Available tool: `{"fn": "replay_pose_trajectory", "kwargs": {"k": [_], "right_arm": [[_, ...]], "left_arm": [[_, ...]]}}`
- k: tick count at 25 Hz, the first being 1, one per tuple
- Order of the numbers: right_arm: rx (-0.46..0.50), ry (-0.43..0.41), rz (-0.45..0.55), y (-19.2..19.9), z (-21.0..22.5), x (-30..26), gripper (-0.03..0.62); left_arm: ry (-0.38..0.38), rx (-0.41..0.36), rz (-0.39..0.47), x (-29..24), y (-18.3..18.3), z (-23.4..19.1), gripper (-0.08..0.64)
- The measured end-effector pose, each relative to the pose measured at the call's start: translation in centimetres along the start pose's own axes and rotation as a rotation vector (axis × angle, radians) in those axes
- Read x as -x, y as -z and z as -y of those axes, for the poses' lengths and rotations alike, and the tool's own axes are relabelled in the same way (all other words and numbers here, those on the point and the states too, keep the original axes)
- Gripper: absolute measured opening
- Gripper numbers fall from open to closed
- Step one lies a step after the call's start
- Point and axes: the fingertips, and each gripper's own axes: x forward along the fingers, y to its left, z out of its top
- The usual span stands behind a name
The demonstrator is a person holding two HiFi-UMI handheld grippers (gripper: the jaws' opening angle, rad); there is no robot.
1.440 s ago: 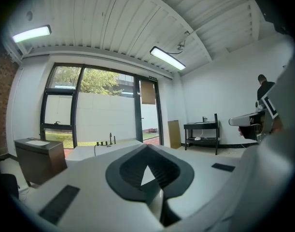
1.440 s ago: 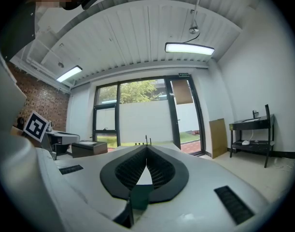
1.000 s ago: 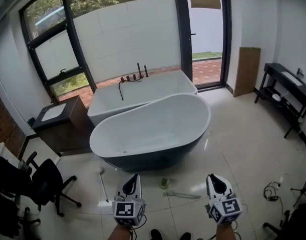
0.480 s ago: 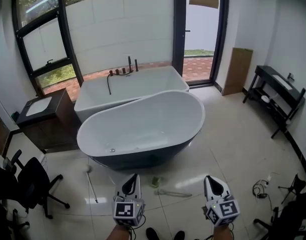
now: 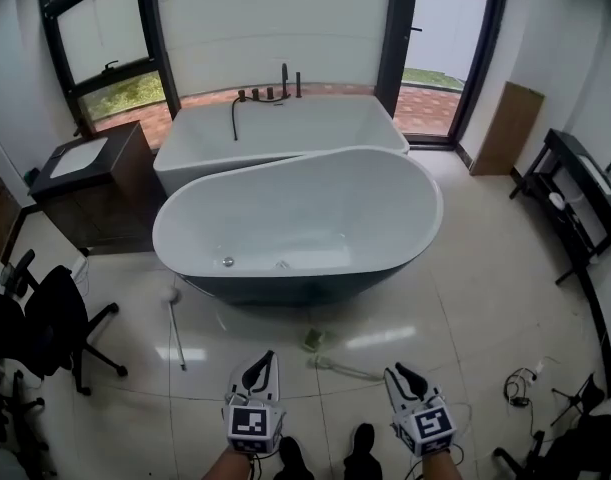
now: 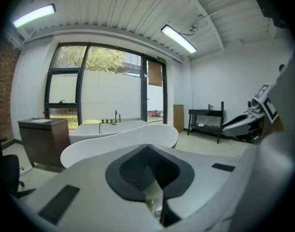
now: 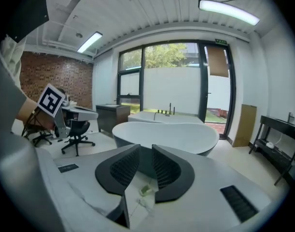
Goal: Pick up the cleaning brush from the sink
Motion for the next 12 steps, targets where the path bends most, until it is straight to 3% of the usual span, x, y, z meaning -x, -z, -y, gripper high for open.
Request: {"fn": "replay_pose_trajectory", "kwargs": {"k": [7, 12], "right_arm": [[0.085, -0.174, -0.180, 18.9, 5.1, -20.3, 0.110], [0.148, -0.231, -0.229, 35.1, 9.5, -31.5, 0.124]], "left_arm": [[-0.111, 0.028, -0.052, -16.3, 14.4, -3.3, 0.006], [-0.167, 0.064, -0.059, -27.6, 29.7, -2.4, 0.006]]}}
